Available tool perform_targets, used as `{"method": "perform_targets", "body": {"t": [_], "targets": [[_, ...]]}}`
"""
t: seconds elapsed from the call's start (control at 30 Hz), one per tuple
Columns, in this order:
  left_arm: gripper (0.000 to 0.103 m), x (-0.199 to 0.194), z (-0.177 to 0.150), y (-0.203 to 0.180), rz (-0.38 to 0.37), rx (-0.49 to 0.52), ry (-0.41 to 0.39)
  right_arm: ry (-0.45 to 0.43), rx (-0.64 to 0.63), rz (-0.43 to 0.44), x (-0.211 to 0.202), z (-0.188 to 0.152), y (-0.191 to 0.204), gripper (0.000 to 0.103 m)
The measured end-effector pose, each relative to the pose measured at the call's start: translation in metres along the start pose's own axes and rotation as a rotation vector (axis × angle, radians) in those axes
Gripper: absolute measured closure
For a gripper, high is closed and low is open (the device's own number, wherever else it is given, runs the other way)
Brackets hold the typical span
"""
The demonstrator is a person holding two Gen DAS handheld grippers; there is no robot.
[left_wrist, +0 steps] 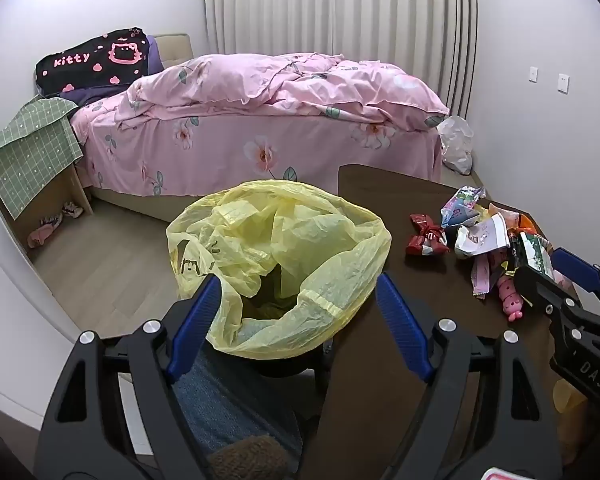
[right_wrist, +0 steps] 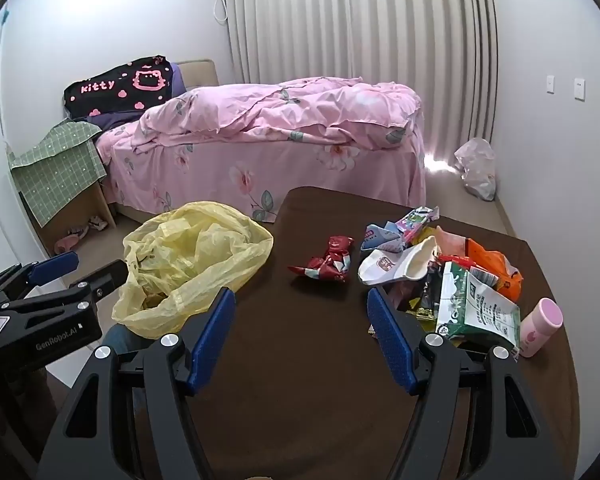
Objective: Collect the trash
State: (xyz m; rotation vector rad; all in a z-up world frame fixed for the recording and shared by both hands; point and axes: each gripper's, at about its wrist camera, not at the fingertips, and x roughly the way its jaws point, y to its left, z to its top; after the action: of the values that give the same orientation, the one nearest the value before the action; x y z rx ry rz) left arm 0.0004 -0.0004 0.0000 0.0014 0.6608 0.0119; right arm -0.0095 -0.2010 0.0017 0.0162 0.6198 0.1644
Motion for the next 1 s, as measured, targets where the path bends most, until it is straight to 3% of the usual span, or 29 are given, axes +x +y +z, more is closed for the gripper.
{"method": "perform_targets", "body": {"t": [1.0], "targets": [[0.028,-0.01,0.0,0.003,0.018,0.007,-0.019,-0.01,-0.012,0.014,0.014,0.001,0.009,0.037]]}}
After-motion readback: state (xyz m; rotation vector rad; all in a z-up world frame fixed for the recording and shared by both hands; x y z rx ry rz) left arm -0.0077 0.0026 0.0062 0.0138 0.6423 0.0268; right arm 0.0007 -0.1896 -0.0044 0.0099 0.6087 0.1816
